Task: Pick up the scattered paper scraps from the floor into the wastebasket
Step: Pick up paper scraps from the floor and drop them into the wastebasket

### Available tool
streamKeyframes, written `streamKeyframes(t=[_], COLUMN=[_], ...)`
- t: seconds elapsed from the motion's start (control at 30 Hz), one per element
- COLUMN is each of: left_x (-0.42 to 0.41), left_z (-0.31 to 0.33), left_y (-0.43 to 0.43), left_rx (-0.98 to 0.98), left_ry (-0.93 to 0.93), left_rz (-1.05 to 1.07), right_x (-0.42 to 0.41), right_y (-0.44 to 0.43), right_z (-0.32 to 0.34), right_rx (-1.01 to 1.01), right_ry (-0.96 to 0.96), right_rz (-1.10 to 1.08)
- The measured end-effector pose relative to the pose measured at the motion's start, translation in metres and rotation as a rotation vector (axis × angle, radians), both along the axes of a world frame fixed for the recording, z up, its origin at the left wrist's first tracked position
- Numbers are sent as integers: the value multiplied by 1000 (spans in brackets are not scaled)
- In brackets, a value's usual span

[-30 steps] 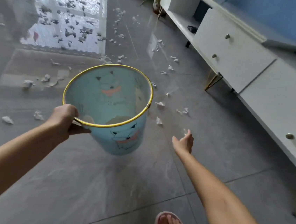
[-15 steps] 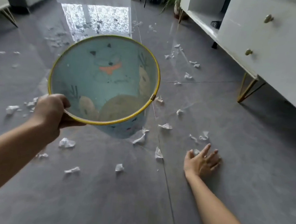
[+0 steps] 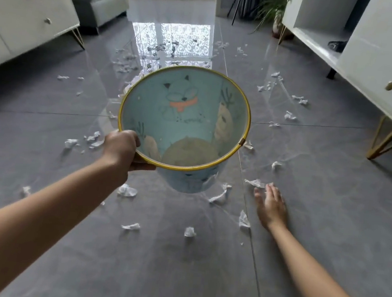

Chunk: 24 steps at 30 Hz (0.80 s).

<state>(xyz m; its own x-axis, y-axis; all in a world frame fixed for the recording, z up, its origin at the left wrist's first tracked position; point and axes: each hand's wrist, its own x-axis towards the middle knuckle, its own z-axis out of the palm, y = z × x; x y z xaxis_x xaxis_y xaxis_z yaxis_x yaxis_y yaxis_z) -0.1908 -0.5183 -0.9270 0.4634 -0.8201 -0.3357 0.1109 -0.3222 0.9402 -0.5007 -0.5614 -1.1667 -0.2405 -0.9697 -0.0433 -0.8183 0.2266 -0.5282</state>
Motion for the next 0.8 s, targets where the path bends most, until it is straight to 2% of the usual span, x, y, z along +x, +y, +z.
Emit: streamKeyframes(t=[0.27, 0.37, 0.47, 0.6, 0.7, 0.8], left_x=[22, 35, 46, 61, 68, 71], left_z=[-7, -10, -13, -20, -27, -29], left_y=[9, 9, 9, 12, 10, 13], left_rx=[-36, -46, -51, -63, -49, -41], left_ry=[36, 59, 66, 46, 21, 17], left_rz=[7, 21, 9, 5, 5, 2], right_x=[86, 100, 105, 109, 116, 118], right_y=[33, 46, 53, 51, 50, 51], right_z=[1, -2, -2, -1, 0, 5], right_rx=[83, 14, -92, -295, -284, -181], right_ry=[16, 216, 304, 359, 392, 338], right_rz=[420, 545, 514, 618, 635, 525])
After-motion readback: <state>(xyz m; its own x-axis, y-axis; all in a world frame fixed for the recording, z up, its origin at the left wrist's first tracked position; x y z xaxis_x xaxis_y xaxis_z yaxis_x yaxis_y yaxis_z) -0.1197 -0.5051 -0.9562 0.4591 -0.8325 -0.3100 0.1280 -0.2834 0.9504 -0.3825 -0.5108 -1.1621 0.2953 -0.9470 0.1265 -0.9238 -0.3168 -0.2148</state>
